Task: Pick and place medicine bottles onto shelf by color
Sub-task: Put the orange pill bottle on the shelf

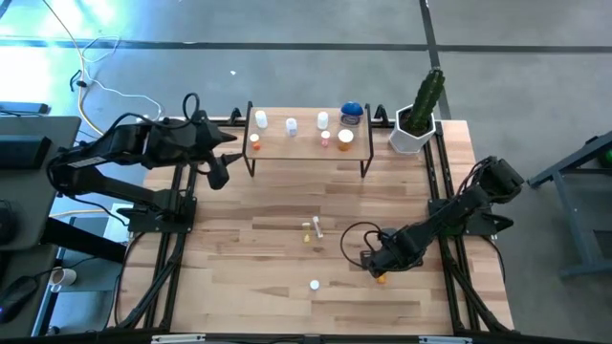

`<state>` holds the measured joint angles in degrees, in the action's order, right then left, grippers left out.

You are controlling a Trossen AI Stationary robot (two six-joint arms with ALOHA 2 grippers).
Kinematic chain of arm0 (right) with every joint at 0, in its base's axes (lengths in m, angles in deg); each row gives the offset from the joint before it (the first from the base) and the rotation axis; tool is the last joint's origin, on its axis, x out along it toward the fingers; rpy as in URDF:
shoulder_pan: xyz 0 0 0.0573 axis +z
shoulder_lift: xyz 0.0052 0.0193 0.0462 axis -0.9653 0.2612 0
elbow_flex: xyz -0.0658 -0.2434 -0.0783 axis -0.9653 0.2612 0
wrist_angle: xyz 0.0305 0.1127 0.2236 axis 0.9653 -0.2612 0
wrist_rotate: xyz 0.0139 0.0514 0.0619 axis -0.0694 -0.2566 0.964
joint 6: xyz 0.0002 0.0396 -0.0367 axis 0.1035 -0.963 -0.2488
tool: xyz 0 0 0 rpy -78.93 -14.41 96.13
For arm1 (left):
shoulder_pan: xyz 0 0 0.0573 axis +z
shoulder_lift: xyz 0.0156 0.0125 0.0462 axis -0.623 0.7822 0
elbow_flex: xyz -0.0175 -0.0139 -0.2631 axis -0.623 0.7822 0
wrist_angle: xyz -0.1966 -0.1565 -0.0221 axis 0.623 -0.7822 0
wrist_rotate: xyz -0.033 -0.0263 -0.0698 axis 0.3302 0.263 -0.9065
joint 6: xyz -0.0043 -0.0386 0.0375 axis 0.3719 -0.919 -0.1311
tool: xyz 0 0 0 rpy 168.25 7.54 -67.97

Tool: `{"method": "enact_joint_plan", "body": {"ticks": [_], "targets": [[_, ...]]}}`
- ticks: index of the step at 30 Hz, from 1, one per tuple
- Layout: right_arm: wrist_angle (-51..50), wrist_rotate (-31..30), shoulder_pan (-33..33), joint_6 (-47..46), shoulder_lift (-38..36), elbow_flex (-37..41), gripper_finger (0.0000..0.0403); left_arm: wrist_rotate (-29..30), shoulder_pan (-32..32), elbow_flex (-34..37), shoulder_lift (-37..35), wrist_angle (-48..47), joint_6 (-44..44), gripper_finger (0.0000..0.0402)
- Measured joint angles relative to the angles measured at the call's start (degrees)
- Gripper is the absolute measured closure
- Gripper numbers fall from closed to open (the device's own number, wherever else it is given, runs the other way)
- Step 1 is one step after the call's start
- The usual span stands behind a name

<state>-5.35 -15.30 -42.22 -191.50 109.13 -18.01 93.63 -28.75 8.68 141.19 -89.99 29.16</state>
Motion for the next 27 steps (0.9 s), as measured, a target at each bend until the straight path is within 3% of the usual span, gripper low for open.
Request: {"method": "enact_joint_plan", "body": {"ticks": [19,27], "targets": [[4.5,1.7,0.0,0.1,0.0,1.6,0.0305,0.5,0.0,0.0,2.6,0.0,0.7,0.0184],[7.3,-0.4,0.0,3.0,0.0,1.5,0.0312,0.5,0.0,0.0,2.1,0.1,3.1,0.0184]]}}
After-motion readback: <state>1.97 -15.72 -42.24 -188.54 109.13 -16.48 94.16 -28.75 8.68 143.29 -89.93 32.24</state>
